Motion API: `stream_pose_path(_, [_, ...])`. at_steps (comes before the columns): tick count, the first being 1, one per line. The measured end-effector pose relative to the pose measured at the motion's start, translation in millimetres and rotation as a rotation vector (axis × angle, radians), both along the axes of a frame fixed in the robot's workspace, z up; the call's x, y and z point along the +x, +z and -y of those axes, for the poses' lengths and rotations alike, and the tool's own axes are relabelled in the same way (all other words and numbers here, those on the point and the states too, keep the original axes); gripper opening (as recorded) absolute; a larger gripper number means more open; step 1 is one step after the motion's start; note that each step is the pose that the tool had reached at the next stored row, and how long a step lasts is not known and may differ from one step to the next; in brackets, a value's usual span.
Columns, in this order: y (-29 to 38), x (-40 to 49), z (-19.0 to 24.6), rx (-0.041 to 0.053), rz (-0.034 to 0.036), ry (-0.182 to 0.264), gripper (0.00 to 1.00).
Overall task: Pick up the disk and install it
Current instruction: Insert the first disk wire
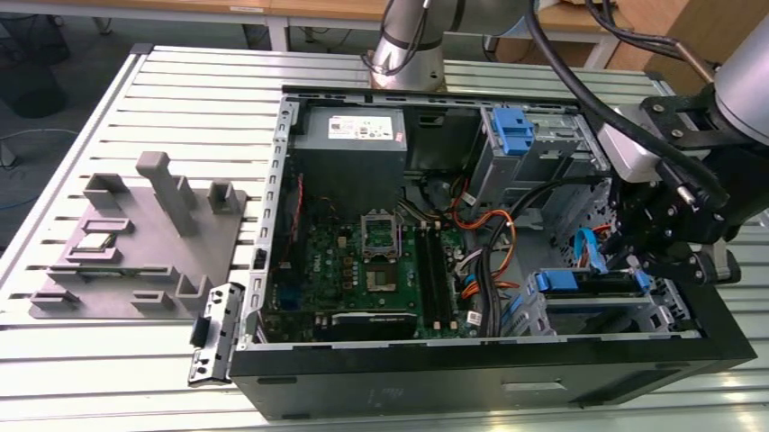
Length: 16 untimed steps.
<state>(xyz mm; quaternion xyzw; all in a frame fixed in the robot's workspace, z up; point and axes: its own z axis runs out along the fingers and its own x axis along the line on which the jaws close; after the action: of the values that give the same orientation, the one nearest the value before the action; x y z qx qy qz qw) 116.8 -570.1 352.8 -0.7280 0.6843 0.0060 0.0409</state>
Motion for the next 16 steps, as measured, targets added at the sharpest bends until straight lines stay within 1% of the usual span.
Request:
stream_pose_path(4, [-0.1, 0.0, -1.2, 0.0005, 0.0000, 0.000, 0.24])
stream_pose_path(9, [-0.8, 0.2, -5.2, 0.0007, 0.0000, 0.000, 0.24])
stream_pose_path(14, [-1.9, 1.5, -7.2, 0.0007, -0.0001, 0.000, 0.24])
stream_pose_path(16, [-2.0, 1.7, -7.3, 0.0008, 0.0000, 0.000, 0.24])
